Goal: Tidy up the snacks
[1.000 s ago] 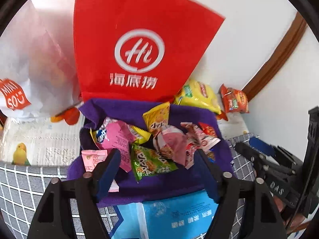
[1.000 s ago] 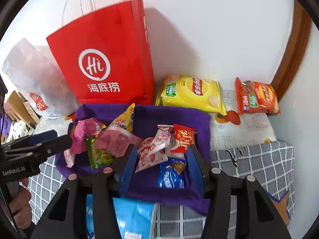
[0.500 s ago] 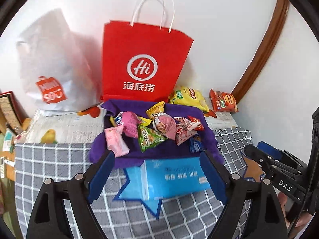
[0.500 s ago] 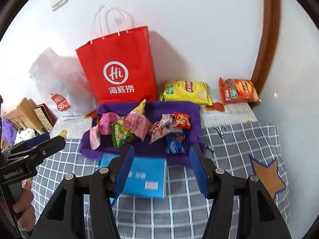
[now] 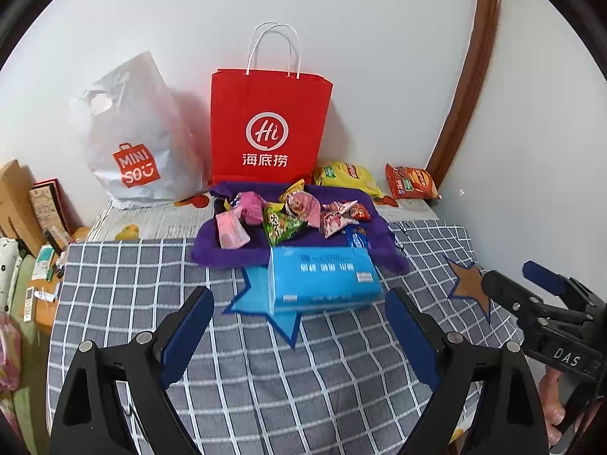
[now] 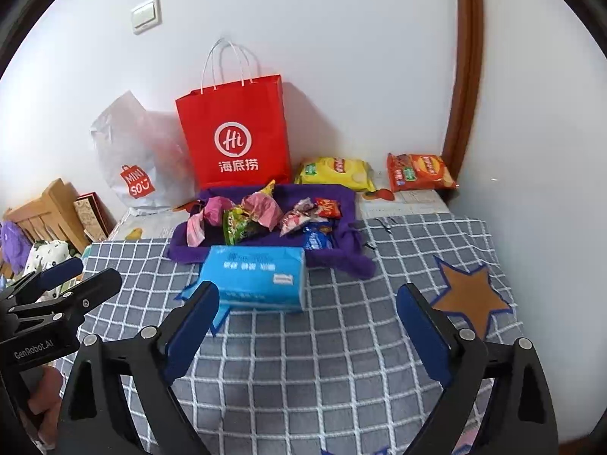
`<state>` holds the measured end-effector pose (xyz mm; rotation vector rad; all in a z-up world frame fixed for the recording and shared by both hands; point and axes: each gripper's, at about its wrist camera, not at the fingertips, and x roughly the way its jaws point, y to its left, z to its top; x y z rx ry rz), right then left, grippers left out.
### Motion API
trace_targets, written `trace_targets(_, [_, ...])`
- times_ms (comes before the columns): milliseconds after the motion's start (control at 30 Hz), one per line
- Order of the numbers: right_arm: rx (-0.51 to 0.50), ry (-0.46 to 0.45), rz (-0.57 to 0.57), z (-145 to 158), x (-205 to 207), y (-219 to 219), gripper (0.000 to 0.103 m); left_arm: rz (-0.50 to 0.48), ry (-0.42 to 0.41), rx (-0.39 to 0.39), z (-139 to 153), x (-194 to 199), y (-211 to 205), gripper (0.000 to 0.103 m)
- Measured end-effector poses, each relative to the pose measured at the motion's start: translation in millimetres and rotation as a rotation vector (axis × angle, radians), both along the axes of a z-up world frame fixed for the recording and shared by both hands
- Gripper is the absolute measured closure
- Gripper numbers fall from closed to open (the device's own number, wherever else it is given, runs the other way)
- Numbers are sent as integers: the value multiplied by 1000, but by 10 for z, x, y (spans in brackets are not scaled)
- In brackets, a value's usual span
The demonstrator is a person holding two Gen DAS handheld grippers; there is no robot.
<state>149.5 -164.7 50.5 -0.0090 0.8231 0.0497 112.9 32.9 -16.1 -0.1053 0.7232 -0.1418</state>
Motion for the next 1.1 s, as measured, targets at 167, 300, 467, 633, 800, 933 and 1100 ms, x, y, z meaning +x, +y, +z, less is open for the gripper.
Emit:
trace_targets(167, [3, -16, -17, 22, -314, -83, 5, 6, -25, 13, -24, -317, -90, 12])
trace_targets(300, [-3, -33, -16, 20, -544, -112, 5, 11, -42, 18, -33, -520, -150, 11])
trace_targets(467, [1, -57, -19, 67, -768, -152, 5, 14, -61, 29, -18, -705, -200, 11])
trace_targets(633, [19, -73, -20, 119, -873, -173, 5, 27, -78, 35, 16, -829, -198, 11])
trace_targets(800, [18, -77, -20, 139, -913, -165, 5, 36, -91, 48, 60, -878, -179, 11])
trace_targets(933, [20, -75, -21, 134, -915, -169, 5, 40, -91, 50, 71, -884, -169, 11])
trace_targets(1100, [25, -78, -18, 131, -941, -184, 5, 44, -94, 56, 74, -892, -173, 11])
